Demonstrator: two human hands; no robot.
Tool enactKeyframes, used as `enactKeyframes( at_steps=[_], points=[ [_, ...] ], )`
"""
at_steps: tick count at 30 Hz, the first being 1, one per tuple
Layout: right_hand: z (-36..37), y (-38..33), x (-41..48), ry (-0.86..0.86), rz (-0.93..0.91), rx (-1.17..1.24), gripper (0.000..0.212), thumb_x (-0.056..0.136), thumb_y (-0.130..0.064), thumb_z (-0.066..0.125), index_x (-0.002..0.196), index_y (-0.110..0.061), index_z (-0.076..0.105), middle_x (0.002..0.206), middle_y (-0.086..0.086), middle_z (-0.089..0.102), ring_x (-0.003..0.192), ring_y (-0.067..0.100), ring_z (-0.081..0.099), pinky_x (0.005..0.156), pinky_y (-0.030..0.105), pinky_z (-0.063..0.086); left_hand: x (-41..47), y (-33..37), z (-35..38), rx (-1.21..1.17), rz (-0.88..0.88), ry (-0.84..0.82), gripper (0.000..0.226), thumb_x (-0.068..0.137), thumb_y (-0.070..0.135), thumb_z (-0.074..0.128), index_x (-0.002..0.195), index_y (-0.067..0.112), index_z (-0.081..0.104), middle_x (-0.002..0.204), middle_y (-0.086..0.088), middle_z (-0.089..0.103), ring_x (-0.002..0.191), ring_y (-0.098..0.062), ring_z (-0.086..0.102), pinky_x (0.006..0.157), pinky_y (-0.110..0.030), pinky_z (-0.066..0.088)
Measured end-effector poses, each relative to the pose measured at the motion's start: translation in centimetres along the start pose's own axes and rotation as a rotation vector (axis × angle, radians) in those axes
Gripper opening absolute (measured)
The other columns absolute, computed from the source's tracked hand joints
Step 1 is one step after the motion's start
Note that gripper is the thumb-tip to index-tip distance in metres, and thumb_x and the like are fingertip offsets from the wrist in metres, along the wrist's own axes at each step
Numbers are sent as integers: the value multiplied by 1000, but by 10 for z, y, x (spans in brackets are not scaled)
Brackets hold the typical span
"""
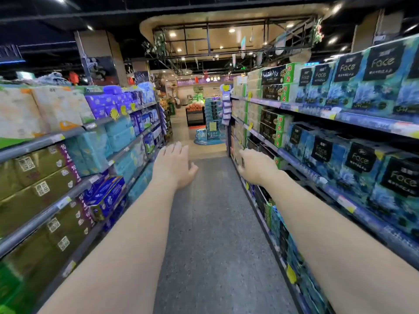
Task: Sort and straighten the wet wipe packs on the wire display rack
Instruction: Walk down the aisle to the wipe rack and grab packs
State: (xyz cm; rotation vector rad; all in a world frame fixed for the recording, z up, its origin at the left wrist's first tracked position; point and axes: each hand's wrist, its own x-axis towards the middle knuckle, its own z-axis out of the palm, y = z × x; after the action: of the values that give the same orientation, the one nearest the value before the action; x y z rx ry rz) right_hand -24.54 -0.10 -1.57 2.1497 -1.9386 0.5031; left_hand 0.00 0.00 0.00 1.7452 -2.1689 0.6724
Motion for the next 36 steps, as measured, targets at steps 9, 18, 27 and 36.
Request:
enactKeyframes(
  at_steps=[9, 18, 27, 36],
  points=[
    [54, 77, 205, -35, -26, 80, 33, 97, -30, 52, 121, -9, 62, 122, 13, 67, 107, 36, 65, 85, 42, 54, 206, 39, 96, 7, -10, -14, 60, 99, 41, 44, 151, 10, 42, 157, -13, 46, 145, -29, 42, 121, -44, 29],
    [129, 93, 410, 27, -93, 43, 32, 97, -31, 51, 116, -8, 61, 120, 12, 64, 106, 34, 64, 78, 38, 48, 376, 13, 211, 7, -41, -3, 58, 97, 39, 45, 147, 9, 45, 151, -13, 49, 139, -30, 46, 118, -43, 33],
    [214, 111, 664, -39, -48, -7, 29, 95, -28, 50, 116, -11, 61, 121, 10, 64, 109, 32, 62, 81, 36, 47, 608, -64, 345, 15, 6, 42, 62, 97, 41, 45, 149, 8, 45, 153, -16, 48, 140, -30, 46, 117, -44, 34],
    [285, 146, 894, 10, 2, 82, 32, 97, -34, 48, 117, -11, 60, 121, 10, 65, 109, 32, 62, 86, 41, 53, 840, -116, 457, 22, 9, 76, 56, 95, 43, 45, 140, 10, 51, 141, -13, 56, 131, -31, 53, 112, -45, 38]
  ],
)
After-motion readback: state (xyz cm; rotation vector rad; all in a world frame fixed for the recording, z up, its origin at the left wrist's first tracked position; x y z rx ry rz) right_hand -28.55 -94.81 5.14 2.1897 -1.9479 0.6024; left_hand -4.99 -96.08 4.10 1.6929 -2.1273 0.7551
